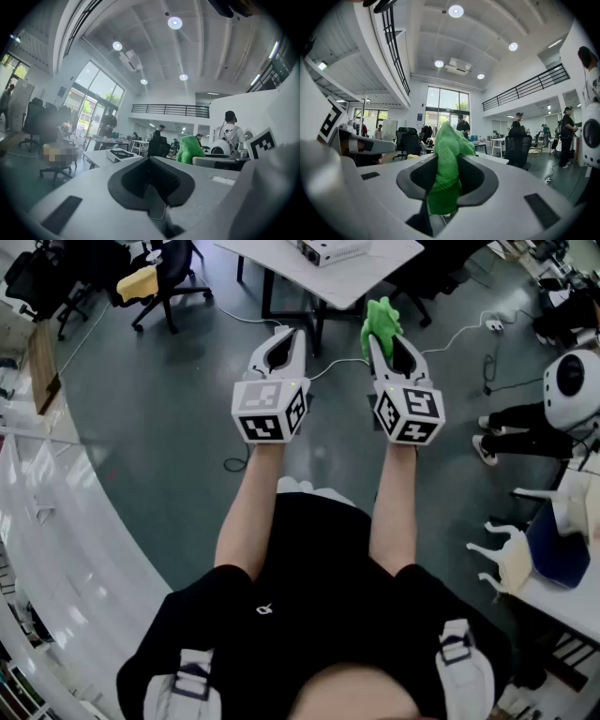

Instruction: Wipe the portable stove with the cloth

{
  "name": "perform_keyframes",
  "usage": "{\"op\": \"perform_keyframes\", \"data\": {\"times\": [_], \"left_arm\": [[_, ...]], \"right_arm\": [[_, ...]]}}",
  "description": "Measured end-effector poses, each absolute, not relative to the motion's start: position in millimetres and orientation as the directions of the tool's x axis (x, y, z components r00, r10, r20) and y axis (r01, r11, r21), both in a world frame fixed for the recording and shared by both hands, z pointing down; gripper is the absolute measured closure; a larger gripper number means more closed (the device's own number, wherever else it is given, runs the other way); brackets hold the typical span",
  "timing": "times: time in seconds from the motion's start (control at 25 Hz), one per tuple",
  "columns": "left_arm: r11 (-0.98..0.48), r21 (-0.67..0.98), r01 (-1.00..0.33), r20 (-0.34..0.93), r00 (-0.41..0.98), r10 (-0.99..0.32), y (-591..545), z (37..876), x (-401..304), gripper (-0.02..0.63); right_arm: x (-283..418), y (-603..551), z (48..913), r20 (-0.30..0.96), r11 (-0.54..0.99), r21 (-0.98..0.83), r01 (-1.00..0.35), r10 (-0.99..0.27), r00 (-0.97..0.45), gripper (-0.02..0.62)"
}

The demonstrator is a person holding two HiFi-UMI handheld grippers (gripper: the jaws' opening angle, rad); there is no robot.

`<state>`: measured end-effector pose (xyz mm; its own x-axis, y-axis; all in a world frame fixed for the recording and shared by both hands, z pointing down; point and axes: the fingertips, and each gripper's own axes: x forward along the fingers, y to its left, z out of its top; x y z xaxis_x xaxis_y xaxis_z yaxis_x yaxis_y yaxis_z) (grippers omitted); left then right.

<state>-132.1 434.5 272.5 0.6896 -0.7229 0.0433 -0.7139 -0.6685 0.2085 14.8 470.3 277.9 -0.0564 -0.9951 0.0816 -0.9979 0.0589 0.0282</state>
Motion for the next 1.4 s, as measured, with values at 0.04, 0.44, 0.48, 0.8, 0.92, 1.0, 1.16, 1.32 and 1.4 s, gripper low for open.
{"op": "perform_keyframes", "data": {"times": [0.04,0.44,0.48,0.8,0.92,1.0,1.16,1.32,1.4], "left_arm": [[-0.667,0.212,-0.714,0.043,0.689,-0.724,433.8,273.4,-131.8,0.611],[-0.672,0.224,-0.705,0.043,0.696,-0.716,443.9,277.2,-109.7,0.611],[-0.672,0.222,-0.707,0.041,0.695,-0.718,443.2,276.0,-110.2,0.611],[-0.663,0.201,-0.722,0.023,0.680,-0.733,435.8,261.0,-119.3,0.611],[-0.653,0.194,-0.732,0.016,0.668,-0.744,430.9,255.6,-127.8,0.611],[-0.646,0.199,-0.737,0.011,0.660,-0.751,426.7,254.6,-134.4,0.611],[-0.631,0.227,-0.742,0.006,0.649,-0.761,413.3,255.3,-142.2,0.611],[-0.637,0.232,-0.735,-0.012,0.653,-0.757,400.5,250.4,-134.8,0.611],[-0.655,0.235,-0.718,-0.028,0.669,-0.743,390.4,243.5,-125.6,0.611]], "right_arm": [[14.7,470.5,277.5,0.079,0.063,0.034,-0.997,-0.995,-0.060,0.485],[50.9,482.9,272.2,0.046,0.006,0.013,-1.000,-0.999,-0.006,0.485],[52.5,482.2,271.9,0.045,0.000,0.013,-1.000,-0.999,0.001,0.485],[64.0,471.9,260.8,0.039,-0.043,-0.026,-0.999,-0.998,0.042,0.482],[62.1,464.8,258.2,0.032,-0.046,-0.041,-0.998,-0.999,0.044,0.483],[57.0,460.0,257.6,0.028,-0.034,-0.038,-0.999,-0.999,0.033,0.483],[50.6,449.2,251.3,0.014,-0.007,-0.024,-1.000,-1.000,0.007,0.480],[59.0,439.2,243.5,0.005,-0.002,-0.015,-1.000,-1.000,0.002,0.480],[69.5,431.3,234.3,-0.012,-0.017,-0.013,-1.000,-1.000,0.017,0.480]]}}
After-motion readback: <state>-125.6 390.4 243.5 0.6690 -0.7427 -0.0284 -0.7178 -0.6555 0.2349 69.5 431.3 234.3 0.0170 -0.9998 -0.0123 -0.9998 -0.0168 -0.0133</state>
